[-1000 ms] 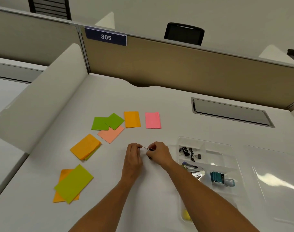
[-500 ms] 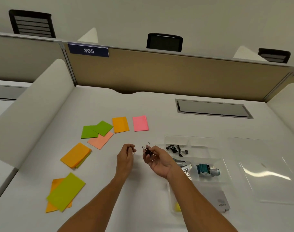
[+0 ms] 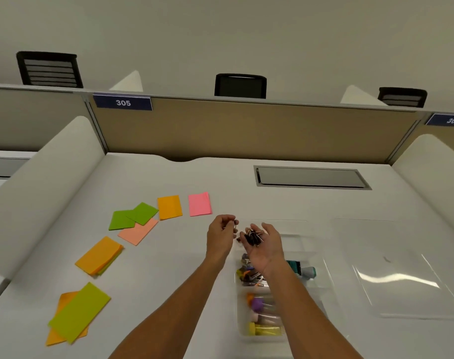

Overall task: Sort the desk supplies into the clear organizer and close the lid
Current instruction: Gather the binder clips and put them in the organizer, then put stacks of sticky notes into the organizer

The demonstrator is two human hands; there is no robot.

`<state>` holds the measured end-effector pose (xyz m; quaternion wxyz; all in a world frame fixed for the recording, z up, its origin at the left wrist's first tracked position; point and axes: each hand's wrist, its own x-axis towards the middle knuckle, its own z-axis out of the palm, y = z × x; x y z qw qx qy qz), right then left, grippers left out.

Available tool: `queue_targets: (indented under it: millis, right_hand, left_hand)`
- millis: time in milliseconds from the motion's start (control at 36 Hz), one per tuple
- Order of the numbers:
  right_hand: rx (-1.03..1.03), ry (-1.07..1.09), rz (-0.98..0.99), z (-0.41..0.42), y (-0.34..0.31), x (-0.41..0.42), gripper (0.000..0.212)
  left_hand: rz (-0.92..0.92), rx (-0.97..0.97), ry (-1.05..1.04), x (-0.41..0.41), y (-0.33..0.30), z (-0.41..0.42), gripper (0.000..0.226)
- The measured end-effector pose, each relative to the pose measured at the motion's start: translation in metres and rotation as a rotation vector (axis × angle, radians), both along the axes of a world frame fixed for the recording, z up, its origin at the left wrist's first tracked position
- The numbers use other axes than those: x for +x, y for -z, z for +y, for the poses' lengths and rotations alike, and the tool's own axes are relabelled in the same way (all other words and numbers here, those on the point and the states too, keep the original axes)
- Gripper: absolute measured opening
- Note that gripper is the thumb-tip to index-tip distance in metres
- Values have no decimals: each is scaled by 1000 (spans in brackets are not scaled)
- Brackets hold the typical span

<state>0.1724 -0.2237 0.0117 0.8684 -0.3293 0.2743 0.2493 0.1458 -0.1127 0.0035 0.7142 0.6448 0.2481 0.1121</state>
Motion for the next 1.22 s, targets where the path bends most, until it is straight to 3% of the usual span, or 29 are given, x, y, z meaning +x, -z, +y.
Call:
queue_targets:
  millis: [167,417,750,1222]
  right_hand:
    - [-91,-1,9,-25,0,18,56]
    - [-164,-120,-17,-40,-4,16,78]
    - [-155,-158,-106,-38,-7,13,61]
    - [-210,-412,-200,29,-19,-29,28]
  left_hand:
    - [142,0,93,15,8,-19,42]
    - [226,115,145,15,-1,-37,49]
    - [185,35,9,-7,2,-23,37]
    - [142,1,-257,-77,6,34,29]
